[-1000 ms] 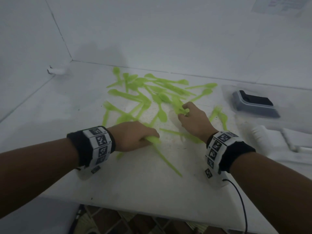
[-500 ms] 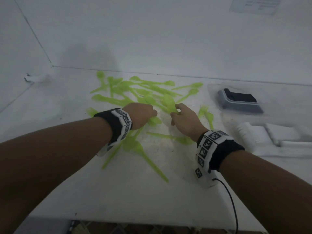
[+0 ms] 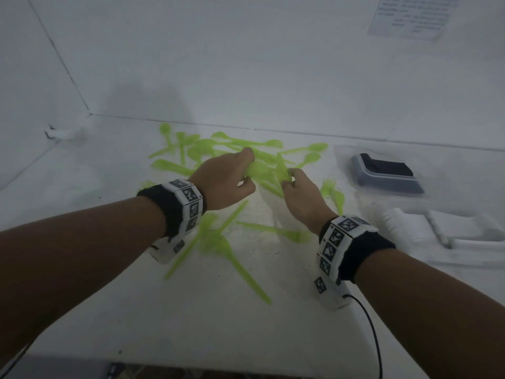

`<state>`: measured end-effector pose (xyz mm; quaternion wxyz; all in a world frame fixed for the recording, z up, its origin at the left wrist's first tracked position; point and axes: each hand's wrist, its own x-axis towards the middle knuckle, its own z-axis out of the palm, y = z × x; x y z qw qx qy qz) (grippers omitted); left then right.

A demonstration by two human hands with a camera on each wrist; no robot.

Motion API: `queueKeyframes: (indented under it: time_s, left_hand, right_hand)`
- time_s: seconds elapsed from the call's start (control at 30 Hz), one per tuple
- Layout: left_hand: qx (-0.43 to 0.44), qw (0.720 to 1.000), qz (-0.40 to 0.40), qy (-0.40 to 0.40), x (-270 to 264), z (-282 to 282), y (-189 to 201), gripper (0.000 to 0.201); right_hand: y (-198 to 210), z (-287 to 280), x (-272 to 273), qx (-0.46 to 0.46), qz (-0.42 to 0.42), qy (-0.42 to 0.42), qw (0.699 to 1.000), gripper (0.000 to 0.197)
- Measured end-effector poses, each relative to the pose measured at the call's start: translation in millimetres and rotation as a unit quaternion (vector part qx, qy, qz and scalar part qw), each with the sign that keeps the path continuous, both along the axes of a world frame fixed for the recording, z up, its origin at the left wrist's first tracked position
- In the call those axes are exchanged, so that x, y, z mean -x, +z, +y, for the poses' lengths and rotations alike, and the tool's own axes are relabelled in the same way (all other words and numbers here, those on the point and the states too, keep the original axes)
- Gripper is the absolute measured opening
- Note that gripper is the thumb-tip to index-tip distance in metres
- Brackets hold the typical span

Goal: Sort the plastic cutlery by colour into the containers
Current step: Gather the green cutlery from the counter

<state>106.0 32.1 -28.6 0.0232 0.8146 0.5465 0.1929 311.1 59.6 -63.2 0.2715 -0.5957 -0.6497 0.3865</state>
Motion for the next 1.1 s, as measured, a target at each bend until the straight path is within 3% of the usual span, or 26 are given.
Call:
queueKeyframes:
  time_s: [0.13, 0.37, 0.53, 0.63, 0.73, 0.87, 0.97, 1.1]
  left_hand:
    - [-0.013, 0.997, -0.078, 0.012, 35.4, -19.9, 9.7, 0.024]
    - [0.081, 0.984, -0.039, 0.151, 134.8, -86.8, -0.9, 0.029]
    - [0.162, 0.947, -0.157, 0.227, 181.4, -132.1, -6.7, 0.020]
    - [0.148, 0.944, -0.140, 0.258, 198.9, -144.5, -13.8, 0.018]
    - [0.167, 0.947, -0.121, 0.248, 210.9, -149.6, -21.5, 0.018]
    - [0.173, 0.966, -0.066, 0.181, 221.6, -149.9, -25.4, 0.023]
    - [0.171, 0.975, -0.044, 0.135, 226.5, -145.8, -27.5, 0.017]
    - [0.166, 0.976, -0.051, 0.131, 228.6, -139.8, -29.0, 0.018]
  right_hand:
    - [1.9, -2.7, 28.9, -0.013, -0.016, 0.018, 1.000, 0.029]
    - [4.4, -14.9, 102.4, -0.001, -0.013, 0.117, 0.993, 0.026]
    - [5.4, -26.3, 146.4, -0.032, -0.116, 0.211, 0.970, 0.046]
    - [3.4, -28.1, 163.9, -0.038, -0.153, 0.240, 0.958, 0.060]
    - [1.9, -28.1, 177.9, -0.039, -0.170, 0.241, 0.955, 0.060]
    - [-0.8, -25.7, 189.4, -0.049, -0.203, 0.256, 0.944, 0.043]
    - [-4.6, -21.9, 190.0, -0.055, -0.258, 0.272, 0.925, 0.047]
    - [-2.4, -18.9, 191.2, -0.080, -0.237, 0.251, 0.935, 0.042]
